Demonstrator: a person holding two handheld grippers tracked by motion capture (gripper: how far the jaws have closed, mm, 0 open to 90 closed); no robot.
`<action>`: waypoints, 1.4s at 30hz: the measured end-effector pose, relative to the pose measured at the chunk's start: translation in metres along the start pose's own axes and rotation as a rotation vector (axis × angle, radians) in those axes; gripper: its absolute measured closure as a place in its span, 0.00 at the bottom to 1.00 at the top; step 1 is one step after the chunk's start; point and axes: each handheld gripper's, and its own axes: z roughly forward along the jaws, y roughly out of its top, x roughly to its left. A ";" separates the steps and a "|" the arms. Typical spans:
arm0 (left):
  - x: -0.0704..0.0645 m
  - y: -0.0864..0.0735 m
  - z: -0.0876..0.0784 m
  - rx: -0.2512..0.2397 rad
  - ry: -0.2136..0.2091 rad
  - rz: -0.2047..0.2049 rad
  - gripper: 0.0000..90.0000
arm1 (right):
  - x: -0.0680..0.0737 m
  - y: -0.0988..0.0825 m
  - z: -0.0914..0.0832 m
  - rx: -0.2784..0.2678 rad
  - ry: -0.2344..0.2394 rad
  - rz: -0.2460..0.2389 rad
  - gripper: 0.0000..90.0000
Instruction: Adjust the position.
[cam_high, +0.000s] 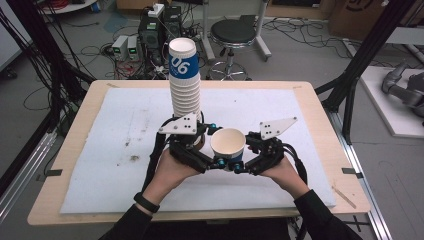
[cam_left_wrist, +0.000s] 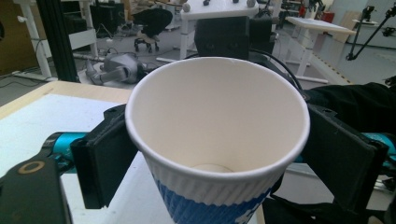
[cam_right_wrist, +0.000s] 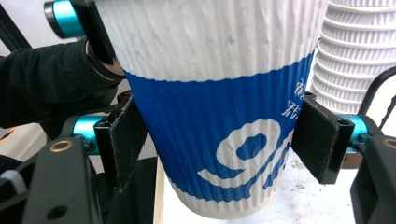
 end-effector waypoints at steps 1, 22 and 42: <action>0.001 0.000 -0.001 -0.010 -0.004 0.001 0.14 | 0.000 0.000 0.000 0.000 -0.005 -0.003 0.28; 0.004 -0.006 -0.017 -0.039 0.036 0.003 0.13 | -0.003 0.006 -0.022 -0.079 -0.044 -0.003 0.28; 0.004 -0.020 0.013 0.011 0.017 -0.028 0.13 | -0.001 0.006 -0.035 -0.143 -0.050 0.020 0.28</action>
